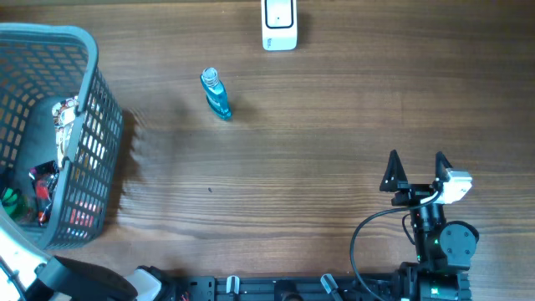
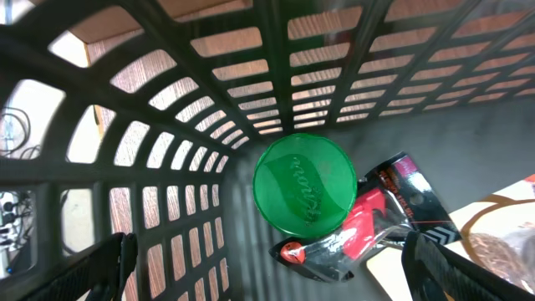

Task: Scan the item barcode
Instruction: 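Retract the left gripper back toward the basket, then grasp the green-lidded jar inside the basket with the left gripper, then carry the green jar out and place it beside the bottle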

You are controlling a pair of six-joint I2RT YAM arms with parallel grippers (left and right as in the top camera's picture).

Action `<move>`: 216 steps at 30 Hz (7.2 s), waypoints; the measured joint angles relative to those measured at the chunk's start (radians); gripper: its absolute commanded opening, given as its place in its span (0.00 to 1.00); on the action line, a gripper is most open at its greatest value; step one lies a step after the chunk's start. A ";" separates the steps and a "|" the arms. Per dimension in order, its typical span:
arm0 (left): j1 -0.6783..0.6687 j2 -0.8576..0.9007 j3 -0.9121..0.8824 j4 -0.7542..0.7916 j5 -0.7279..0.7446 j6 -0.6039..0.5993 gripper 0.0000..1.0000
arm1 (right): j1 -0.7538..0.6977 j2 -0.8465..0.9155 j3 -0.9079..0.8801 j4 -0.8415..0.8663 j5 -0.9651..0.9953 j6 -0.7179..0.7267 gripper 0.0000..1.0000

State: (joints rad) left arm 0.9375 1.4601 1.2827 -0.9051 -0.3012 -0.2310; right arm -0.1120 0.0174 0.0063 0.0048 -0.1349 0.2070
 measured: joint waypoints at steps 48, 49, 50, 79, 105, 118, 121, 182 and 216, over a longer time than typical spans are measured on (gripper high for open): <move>0.001 0.337 -0.001 0.128 0.131 0.111 0.88 | 0.000 0.000 0.000 0.000 0.000 0.000 1.00; 0.001 0.339 -0.001 0.128 0.132 0.114 0.87 | 0.000 0.000 0.000 0.000 0.000 0.000 1.00; 0.001 0.339 -0.001 0.127 0.133 0.114 0.83 | 0.000 0.000 0.000 0.000 0.000 0.000 1.00; -0.234 0.343 -0.001 0.126 0.040 -0.051 1.00 | 0.000 0.000 0.000 0.000 0.000 0.000 1.00; -0.237 0.343 -0.001 0.335 -0.117 -0.310 1.00 | 0.000 0.000 0.000 0.000 0.000 0.000 1.00; -0.237 0.393 -0.001 0.383 -0.117 -0.310 0.97 | 0.000 0.000 0.000 0.000 0.000 0.000 1.00; -0.237 0.426 -0.001 0.383 -0.113 -0.306 0.81 | 0.000 0.000 0.000 0.000 0.000 0.000 1.00; -0.258 -0.226 -0.010 0.350 0.655 -0.322 0.66 | 0.000 0.000 0.000 0.000 0.000 0.000 1.00; -1.395 0.346 -0.014 0.397 0.267 -0.259 0.64 | 0.000 0.000 0.000 0.000 0.000 0.000 1.00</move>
State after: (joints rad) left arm -0.4580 1.8057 1.2686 -0.5079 -0.0345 -0.4896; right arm -0.1120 0.0174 0.0063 0.0048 -0.1349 0.2073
